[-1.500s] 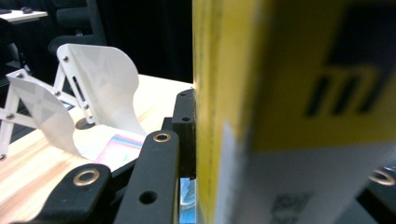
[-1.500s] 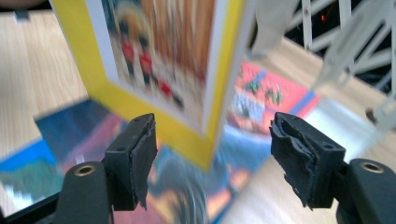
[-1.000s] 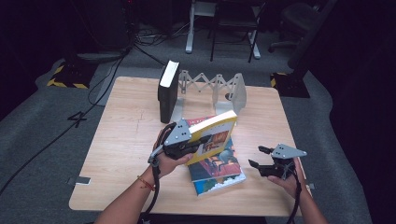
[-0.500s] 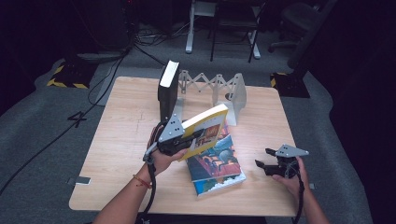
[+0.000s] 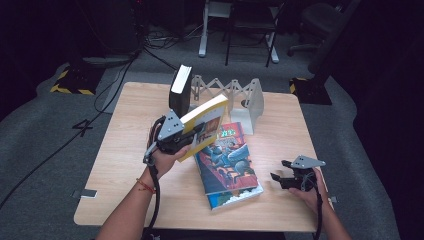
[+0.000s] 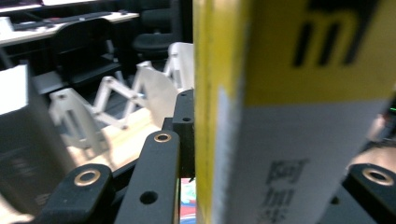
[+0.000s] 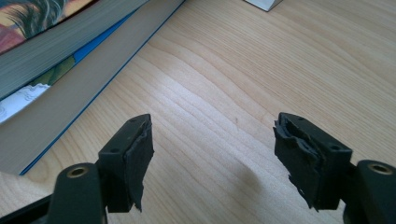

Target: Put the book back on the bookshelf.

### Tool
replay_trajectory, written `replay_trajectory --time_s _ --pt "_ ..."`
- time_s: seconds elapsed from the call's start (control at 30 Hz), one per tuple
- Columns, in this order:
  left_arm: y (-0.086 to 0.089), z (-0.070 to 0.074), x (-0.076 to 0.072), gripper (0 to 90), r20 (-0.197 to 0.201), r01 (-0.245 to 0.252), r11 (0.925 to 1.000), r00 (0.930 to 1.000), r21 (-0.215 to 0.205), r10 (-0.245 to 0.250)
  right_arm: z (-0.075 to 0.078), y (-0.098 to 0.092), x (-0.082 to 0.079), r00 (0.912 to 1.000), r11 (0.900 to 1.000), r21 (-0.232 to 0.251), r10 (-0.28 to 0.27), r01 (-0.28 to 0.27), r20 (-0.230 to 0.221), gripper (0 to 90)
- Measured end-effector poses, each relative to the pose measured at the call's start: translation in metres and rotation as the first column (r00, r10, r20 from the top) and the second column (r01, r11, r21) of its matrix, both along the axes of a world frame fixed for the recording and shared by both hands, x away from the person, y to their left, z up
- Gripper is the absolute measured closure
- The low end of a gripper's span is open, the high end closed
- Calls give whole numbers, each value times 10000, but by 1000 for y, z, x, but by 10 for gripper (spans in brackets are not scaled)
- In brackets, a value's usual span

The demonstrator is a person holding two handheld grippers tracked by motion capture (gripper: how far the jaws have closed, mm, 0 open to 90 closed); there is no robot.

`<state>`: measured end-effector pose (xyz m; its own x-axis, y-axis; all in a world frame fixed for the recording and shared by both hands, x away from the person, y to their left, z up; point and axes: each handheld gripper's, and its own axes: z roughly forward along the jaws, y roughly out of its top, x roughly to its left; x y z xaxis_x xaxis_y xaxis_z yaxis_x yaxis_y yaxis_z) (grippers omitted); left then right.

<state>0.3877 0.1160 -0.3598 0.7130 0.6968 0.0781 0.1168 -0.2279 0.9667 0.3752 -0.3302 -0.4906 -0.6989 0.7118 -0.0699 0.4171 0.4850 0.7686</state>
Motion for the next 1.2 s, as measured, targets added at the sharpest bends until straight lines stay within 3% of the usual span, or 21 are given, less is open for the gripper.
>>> replay_trajectory --time_s 0.23,0.37,0.53,0.7,0.93,1.2 --pt "13 1 13 750 -56 -895 9960 9960 -5 895 -3 4 -1 9998 9998 -92 158 -159 -111 289" --pt "17 1 24 750 29 -1532 9879 9882 244 1532 -4 4 -1 9998 9998 -87 171 -172 -143 289" --pt "17 -2 33 750 -93 -1874 9819 9822 274 1877 -5 4 0 9997 9998 -140 144 -147 -188 299" --pt "18 -7 43 750 -240 -2463 9686 9687 338 2471 -6 6 -1 9996 9995 -205 221 -224 -180 303" --pt "22 -11 53 750 -377 -2970 9545 9538 284 2979 -7 7 0 9996 9994 -268 215 -220 -191 299" --pt "15 -19 63 750 -599 -3270 9447 9428 250 3279 -8 8 0 9996 9991 -345 223 -229 -188 299"
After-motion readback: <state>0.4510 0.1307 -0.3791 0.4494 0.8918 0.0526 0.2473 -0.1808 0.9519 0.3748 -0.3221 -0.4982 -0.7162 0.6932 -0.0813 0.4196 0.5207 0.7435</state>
